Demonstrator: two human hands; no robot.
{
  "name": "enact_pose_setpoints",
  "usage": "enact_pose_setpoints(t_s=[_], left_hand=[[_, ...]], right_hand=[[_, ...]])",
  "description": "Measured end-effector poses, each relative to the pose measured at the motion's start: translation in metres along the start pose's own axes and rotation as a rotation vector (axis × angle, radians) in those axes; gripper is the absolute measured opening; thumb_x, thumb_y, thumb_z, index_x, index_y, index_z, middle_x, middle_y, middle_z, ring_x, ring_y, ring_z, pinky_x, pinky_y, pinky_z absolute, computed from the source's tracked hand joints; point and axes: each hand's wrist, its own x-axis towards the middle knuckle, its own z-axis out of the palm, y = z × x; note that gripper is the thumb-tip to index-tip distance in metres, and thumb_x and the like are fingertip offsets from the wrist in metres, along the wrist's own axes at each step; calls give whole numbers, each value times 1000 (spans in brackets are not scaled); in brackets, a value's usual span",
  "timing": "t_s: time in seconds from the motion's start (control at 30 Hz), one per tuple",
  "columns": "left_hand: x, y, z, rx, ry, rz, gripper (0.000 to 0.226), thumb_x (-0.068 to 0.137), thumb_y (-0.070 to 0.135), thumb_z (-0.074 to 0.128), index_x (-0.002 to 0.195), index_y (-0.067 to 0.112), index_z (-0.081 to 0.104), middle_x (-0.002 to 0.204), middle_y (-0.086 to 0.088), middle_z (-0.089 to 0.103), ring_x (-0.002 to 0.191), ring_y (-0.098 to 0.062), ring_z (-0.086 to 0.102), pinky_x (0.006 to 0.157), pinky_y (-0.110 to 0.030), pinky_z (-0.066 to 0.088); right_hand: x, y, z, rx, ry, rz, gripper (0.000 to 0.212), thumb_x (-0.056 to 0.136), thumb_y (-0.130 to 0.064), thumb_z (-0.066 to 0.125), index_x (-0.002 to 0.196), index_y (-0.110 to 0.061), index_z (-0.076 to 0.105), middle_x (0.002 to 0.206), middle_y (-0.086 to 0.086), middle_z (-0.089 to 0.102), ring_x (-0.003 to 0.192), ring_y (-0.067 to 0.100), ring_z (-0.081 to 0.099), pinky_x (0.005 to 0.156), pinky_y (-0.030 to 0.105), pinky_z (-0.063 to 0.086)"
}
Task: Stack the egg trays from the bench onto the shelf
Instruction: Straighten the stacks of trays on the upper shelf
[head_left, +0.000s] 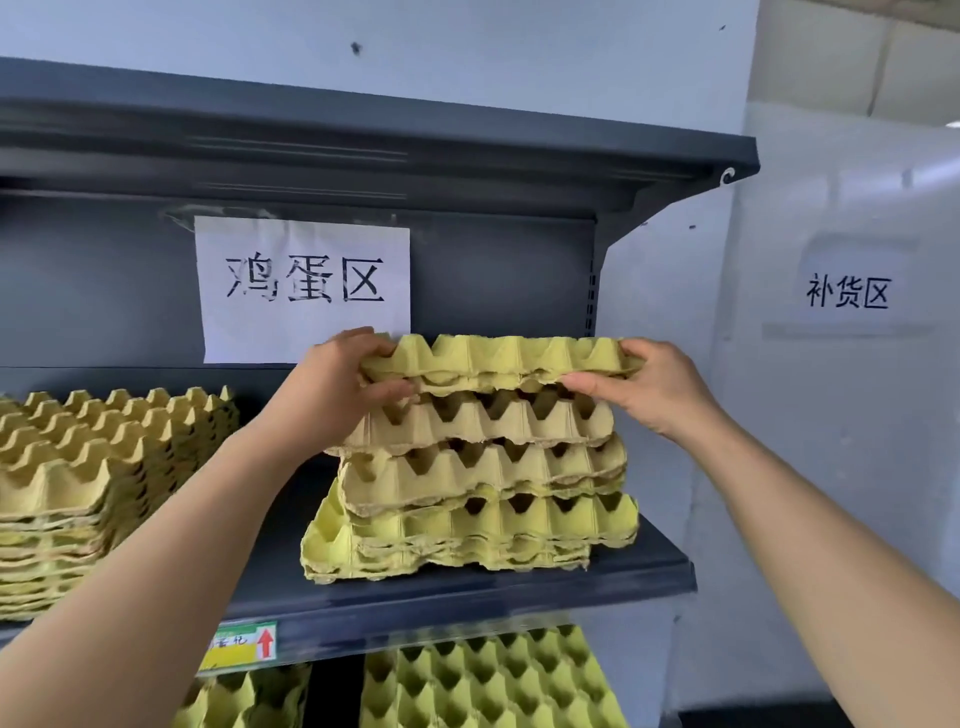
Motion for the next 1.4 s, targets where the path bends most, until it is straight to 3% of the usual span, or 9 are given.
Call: enact_pose_setpoints(t_s=[0.1, 0.3, 0.4, 0.5, 0.7, 0.77, 0.87, 1.07, 1.4], left_hand=[[-5, -7, -9, -14, 13, -2, 38, 76, 35, 77, 106, 15, 63, 87, 9, 58, 74, -1, 54, 62, -12, 38], [-20, -17, -10, 26, 54, -7, 46, 77, 31, 77, 115, 10, 63, 112, 0, 60, 90, -15, 57, 72, -15, 42], [-19, -18, -13, 21, 91, -22, 51, 76, 26, 78, 122, 10, 62, 138, -6, 51, 113, -21, 56, 88, -23, 39], [-19, -11, -22, 29, 104, -33, 53, 76, 26, 78, 124, 11, 61, 144, -5, 47, 125, -22, 51, 97, -28, 39], [-38, -12, -28, 84, 41, -40, 51, 78, 34, 74, 122, 12, 62, 110, 13, 54, 97, -13, 53, 72, -10, 38], [-44, -15, -21, 113, 3, -55, 57, 79, 41, 71, 128, 15, 58, 129, 5, 52, 110, -15, 53, 80, -9, 35], [-48, -18, -11, 162, -42, -92, 77, 76, 58, 63, 139, 17, 47, 154, -5, 31, 132, -23, 44, 99, -28, 37], [-53, -16, -3, 159, -58, -150, 93, 67, 61, 72, 142, 15, 42, 159, -2, 19, 138, -21, 34, 106, -33, 34], [-56, -14, 0, 157, -57, -168, 79, 73, 49, 74, 136, 12, 46, 158, -6, 17, 136, -28, 37, 104, -35, 37]], right_hand=[[1, -6, 5, -46, 11, -10, 73, 40, -82, 71, 87, -26, 68, 94, -5, 69, 81, 10, 68, 77, 36, 57], [-5, -8, 23, -135, 104, -23, 110, 35, -92, 59, 116, -19, 64, 114, -1, 55, 107, 18, 56, 93, 39, 50], [-9, -13, 26, -141, 138, -55, 107, 38, -89, 60, 118, -17, 64, 113, 0, 53, 107, 18, 53, 93, 38, 49], [-9, -17, 26, -139, 136, -58, 106, 40, -87, 60, 121, -18, 62, 118, 0, 53, 111, 18, 53, 95, 38, 48], [-16, -9, 34, -156, 39, -47, 109, 47, -83, 62, 132, -16, 54, 132, 5, 51, 123, 22, 47, 102, 41, 43], [-18, -5, 37, -189, -8, -39, 109, 48, -82, 61, 133, -15, 51, 134, 5, 49, 124, 22, 46, 103, 39, 41], [-20, -1, 38, -186, -70, -23, 108, 52, -79, 61, 136, -14, 46, 137, 6, 46, 125, 22, 45, 101, 35, 40], [-22, 1, 33, -238, -185, -50, 109, 56, -67, 74, 143, -14, 35, 146, 8, 36, 132, 23, 38, 106, 38, 35], [-24, 9, 32, -236, -177, -48, 96, 61, -57, 79, 137, -10, 45, 138, 6, 46, 126, 21, 44, 103, 35, 38]])
